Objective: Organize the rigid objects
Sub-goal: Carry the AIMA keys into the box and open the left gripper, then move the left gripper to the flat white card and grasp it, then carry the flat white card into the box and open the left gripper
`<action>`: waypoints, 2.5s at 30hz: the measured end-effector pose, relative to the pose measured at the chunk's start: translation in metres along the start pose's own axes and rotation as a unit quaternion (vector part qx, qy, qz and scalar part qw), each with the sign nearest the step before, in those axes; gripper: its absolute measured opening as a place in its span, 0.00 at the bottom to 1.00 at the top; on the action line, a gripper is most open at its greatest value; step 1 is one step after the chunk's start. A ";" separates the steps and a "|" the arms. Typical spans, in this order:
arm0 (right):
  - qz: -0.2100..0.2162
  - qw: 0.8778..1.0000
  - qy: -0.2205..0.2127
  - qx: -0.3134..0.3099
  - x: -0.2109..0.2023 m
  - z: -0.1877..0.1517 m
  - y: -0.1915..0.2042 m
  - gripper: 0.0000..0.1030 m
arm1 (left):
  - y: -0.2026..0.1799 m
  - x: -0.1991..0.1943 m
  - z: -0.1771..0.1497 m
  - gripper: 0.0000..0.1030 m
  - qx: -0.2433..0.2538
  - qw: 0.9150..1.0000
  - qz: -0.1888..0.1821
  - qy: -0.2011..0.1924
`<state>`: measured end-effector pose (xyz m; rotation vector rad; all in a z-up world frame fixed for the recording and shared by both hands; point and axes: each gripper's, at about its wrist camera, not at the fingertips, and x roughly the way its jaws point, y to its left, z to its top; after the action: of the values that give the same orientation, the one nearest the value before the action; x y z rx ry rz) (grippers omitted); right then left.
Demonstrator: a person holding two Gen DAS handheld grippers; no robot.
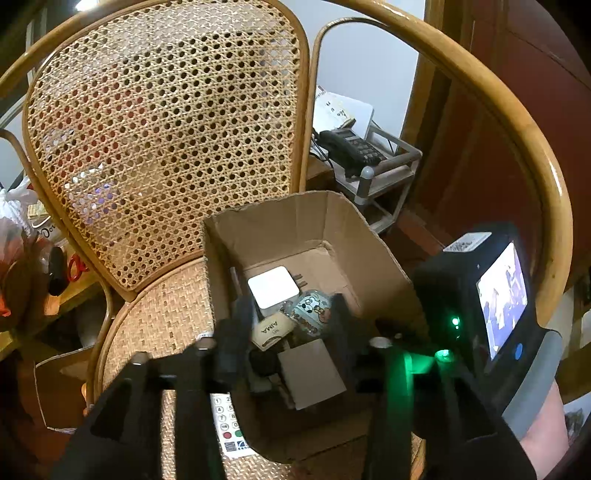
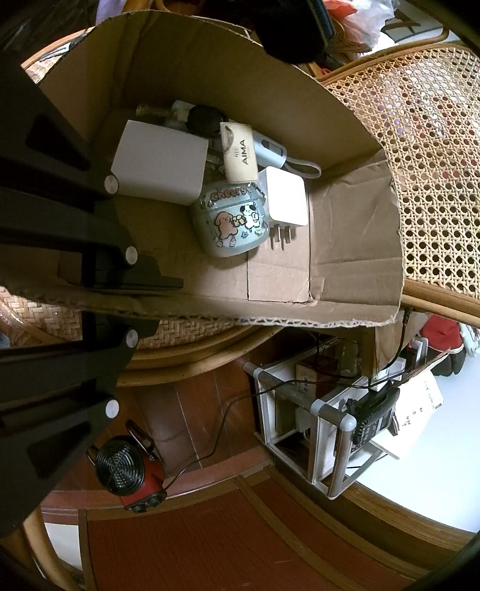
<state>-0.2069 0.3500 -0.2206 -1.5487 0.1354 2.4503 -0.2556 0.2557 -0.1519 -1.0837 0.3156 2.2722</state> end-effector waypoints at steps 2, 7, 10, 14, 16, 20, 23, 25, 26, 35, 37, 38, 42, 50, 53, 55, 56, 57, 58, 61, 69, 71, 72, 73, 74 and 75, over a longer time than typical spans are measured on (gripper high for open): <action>0.000 1.000 0.000 0.000 0.001 0.000 0.000 0.07 | 0.006 -0.007 0.001 0.68 -0.005 1.000 0.003 -0.014; 0.000 1.000 0.000 0.000 0.000 0.000 0.000 0.07 | 0.023 -0.022 0.002 0.73 -0.012 0.999 0.020 -0.033; -0.001 1.000 0.000 -0.001 0.000 0.000 0.000 0.07 | 0.038 -0.033 -0.004 0.77 -0.017 0.998 0.037 -0.039; -0.001 1.000 0.000 0.000 0.000 0.000 0.000 0.07 | 0.064 -0.042 -0.018 0.84 -0.026 0.997 0.067 -0.038; -0.002 1.000 0.000 -0.001 0.000 0.001 0.000 0.07 | 0.078 -0.047 -0.031 0.87 -0.025 0.996 0.080 -0.032; -0.002 1.000 0.000 -0.001 0.000 0.001 -0.001 0.07 | 0.103 -0.047 -0.054 0.88 -0.023 0.995 0.098 -0.009; -0.003 1.000 0.000 -0.002 0.000 0.001 -0.001 0.07 | 0.123 -0.045 -0.078 0.88 -0.040 0.995 0.094 0.021; -0.004 1.000 -0.001 -0.002 0.000 0.002 -0.003 0.07 | 0.130 -0.043 -0.092 0.88 -0.051 0.993 0.096 0.037; -0.005 1.000 -0.001 -0.002 0.000 0.003 -0.003 0.07 | 0.132 -0.041 -0.099 0.88 -0.051 0.992 0.101 0.048; -0.005 1.000 -0.001 -0.002 0.000 0.004 -0.005 0.07 | 0.154 -0.013 -0.145 0.87 -0.124 0.979 0.116 0.113; -0.006 1.000 -0.002 -0.003 0.000 0.005 -0.006 0.07 | 0.158 -0.009 -0.150 0.87 -0.146 0.976 0.112 0.119; -0.006 1.000 -0.002 -0.003 0.000 0.005 -0.006 0.07 | 0.160 -0.005 -0.152 0.87 -0.151 0.975 0.111 0.123; -0.007 1.000 -0.003 -0.004 0.000 0.005 -0.008 0.07 | 0.166 0.015 -0.158 0.87 -0.173 0.969 0.103 0.141; -0.007 1.000 -0.003 -0.003 0.000 0.005 -0.006 0.07 | 0.182 0.039 -0.145 0.87 -0.203 0.962 0.116 0.141; -0.007 1.000 -0.003 -0.004 0.000 0.004 -0.006 0.07 | 0.189 0.047 -0.139 0.87 -0.208 0.962 0.115 0.136; -0.007 1.000 -0.003 -0.004 0.000 0.005 -0.007 0.07 | 0.192 0.054 -0.134 0.87 -0.207 0.962 0.115 0.133; -0.007 1.000 -0.003 -0.004 0.000 0.004 -0.006 0.07 | 0.191 0.056 -0.132 0.87 -0.203 0.963 0.115 0.133; -0.007 1.000 -0.003 -0.004 0.000 0.004 -0.005 0.07 | 0.191 0.060 -0.130 0.87 -0.198 0.964 0.114 0.134; -0.008 1.000 -0.003 -0.004 0.000 0.004 -0.006 0.07 | 0.190 0.064 -0.129 0.87 -0.193 0.965 0.113 0.137; -0.008 1.000 -0.003 -0.003 0.000 0.004 -0.005 0.07 | 0.187 0.064 -0.123 0.63 -0.178 0.969 0.120 0.124; -0.008 1.000 -0.003 -0.004 0.000 0.006 -0.005 0.07 | 0.186 0.058 -0.119 0.45 -0.165 0.973 0.111 0.116; -0.008 1.000 -0.003 -0.004 0.000 0.006 -0.005 0.07 | 0.184 0.055 -0.119 0.45 -0.165 0.974 0.104 0.114; -0.008 1.000 -0.003 -0.004 0.000 0.006 -0.006 0.07 | 0.181 0.052 -0.117 0.45 -0.161 0.975 0.105 0.112; -0.008 1.000 -0.003 -0.004 0.000 0.006 -0.004 0.07 | 0.180 0.051 -0.115 0.45 -0.159 0.976 0.104 0.109; -0.009 1.000 -0.003 -0.004 0.000 0.006 -0.004 0.07 | 0.179 0.049 -0.112 0.45 -0.157 0.977 0.102 0.106; -0.009 1.000 -0.003 -0.004 0.000 0.006 -0.004 0.07 | 0.177 0.047 -0.110 0.45 -0.154 0.977 0.102 0.103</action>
<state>-0.2107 0.3554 -0.2181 -1.5389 0.1105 2.4456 -0.3168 0.0855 -0.2648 -1.5127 0.1641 2.4487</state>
